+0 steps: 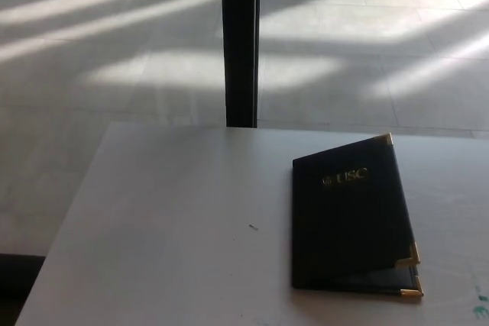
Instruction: There is a diary kept infront of the robot and the robot uses its right hand to grab its cover and puses it to the left to open it.
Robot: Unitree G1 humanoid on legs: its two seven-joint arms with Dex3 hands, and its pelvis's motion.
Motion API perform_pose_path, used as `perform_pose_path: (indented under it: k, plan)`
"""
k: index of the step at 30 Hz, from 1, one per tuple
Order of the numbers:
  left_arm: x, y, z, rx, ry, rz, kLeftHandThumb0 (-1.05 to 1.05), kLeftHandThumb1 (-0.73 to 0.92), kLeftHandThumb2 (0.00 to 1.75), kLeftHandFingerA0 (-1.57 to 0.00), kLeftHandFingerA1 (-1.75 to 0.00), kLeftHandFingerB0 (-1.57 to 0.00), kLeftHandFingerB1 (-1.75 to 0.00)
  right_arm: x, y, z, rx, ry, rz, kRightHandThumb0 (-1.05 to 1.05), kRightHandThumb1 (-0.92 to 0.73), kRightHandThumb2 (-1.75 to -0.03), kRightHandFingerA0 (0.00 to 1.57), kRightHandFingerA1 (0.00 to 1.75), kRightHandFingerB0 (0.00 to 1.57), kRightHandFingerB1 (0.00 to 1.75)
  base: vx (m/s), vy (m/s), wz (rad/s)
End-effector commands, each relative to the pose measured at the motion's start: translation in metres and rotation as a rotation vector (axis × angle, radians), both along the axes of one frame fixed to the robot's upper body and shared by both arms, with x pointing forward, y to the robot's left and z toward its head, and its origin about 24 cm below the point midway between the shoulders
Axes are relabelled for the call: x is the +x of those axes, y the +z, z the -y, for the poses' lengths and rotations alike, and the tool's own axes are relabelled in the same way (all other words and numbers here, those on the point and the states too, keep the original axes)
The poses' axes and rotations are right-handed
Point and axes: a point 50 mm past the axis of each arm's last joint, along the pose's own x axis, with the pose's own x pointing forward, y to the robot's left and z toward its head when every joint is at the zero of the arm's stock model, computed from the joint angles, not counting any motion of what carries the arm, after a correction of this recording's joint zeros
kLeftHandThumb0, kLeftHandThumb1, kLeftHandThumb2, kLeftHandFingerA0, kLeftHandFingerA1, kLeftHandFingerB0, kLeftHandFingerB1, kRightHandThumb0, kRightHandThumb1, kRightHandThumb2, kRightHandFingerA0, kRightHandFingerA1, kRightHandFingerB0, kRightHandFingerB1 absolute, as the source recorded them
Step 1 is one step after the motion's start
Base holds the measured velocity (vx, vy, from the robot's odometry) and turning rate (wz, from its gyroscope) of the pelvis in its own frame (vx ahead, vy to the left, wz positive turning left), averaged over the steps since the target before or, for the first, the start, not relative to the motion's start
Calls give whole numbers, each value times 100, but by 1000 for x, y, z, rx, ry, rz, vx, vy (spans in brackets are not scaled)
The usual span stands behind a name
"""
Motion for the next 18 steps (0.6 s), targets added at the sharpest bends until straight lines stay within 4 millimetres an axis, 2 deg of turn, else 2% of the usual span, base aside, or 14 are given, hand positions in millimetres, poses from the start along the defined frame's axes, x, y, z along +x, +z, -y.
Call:
perform_pose_path:
  k: [1, 2, 3, 5, 6, 7, 8, 10, 11, 14, 15, 16, 17, 18]
  plan:
    - [-1, 17, -20, -86, 132, 199, -105, 57, 146, -47, -133, -36, -118, 1, 26, 27, 31, -130, 279, -102, -83, -65, 52, 65, 40, 52, 0, 0, 0]
    - [-1, 17, -20, -81, 136, 198, -105, 69, 111, -43, -158, -40, -141, -1, 27, 29, 34, -134, 270, -97, -66, -114, 50, 70, 33, 59, 0, 0, 0]
    - [-2, 16, -20, -79, 142, 198, -105, 57, 147, -52, -137, -38, -120, -3, 28, 34, 58, -186, 272, -102, -87, -67, 52, 67, 34, 54, 0, 0, 0]
    - [-3, 16, -20, -82, 143, 199, -105, 57, 147, -51, -137, -37, -120, -1, 31, 39, 80, -235, 288, -103, -87, -67, 49, 68, 34, 55, 0, 0, 0]
    - [-3, 15, -20, -81, 137, 198, -105, 57, 146, -51, -136, -38, -120, -3, 34, 44, 120, -299, 335, -102, -89, -67, 40, 74, 27, 61, 0, 0, 0]
    - [-4, 17, -21, -79, 140, 199, -105, 57, 147, -51, -136, -37, -120, -5, 35, 47, 135, -356, 348, -102, -91, -67, 41, 74, 27, 62, 0, 0, 0]
    - [-4, 17, -22, -81, 140, 204, -105, 57, 146, -48, -135, -37, -119, -6, 37, 50, 142, -383, 357, -103, -92, -69, 35, 75, 23, 63, 0, 0, 0]
    - [-4, 17, -22, -87, 160, 209, -105, 57, 145, -47, -133, -37, -118, -8, 39, 55, 146, -433, 353, -101, -92, -70, 38, 77, 22, 63, 0, 0, 0]
    - [-3, 18, -23, -83, 162, 211, -105, 58, 145, -48, -134, -35, -117, -10, 43, 61, 141, -500, 339, -94, -73, -118, 34, 72, 19, 63, 0, 0, 0]
    - [-3, 18, -24, -84, 172, 216, -105, 57, 145, -49, -135, -35, -118, -11, 45, 65, 137, -538, 342, -92, -73, -117, 39, 75, 21, 63, 0, 0, 0]
    - [-3, 19, -24, -84, 160, 217, -105, 56, 145, -50, -136, -36, -119, -13, 53, 72, 127, -562, 343, -92, -74, -120, 29, 74, 8, 61, 0, 0, 0]
    - [-3, 19, -24, -89, 163, 223, -105, 56, 145, -49, -137, -36, -120, -13, 59, 77, 109, -593, 367, -97, -92, -77, 31, 85, 9, 66, 0, 0, 0]
    - [-3, 19, -24, -85, 155, 219, -105, 57, 146, -49, -137, -37, -121, -10, 66, 82, 100, -654, 408, -99, -92, -73, 28, 90, 8, 72, 0, 0, 0]
    - [-2, 19, -24, -84, 157, 218, -105, 57, 147, -50, -139, -37, -122, -4, 82, 92, 52, -687, 486, -105, -72, -119, 46, 90, 16, 67, 0, 0, 0]
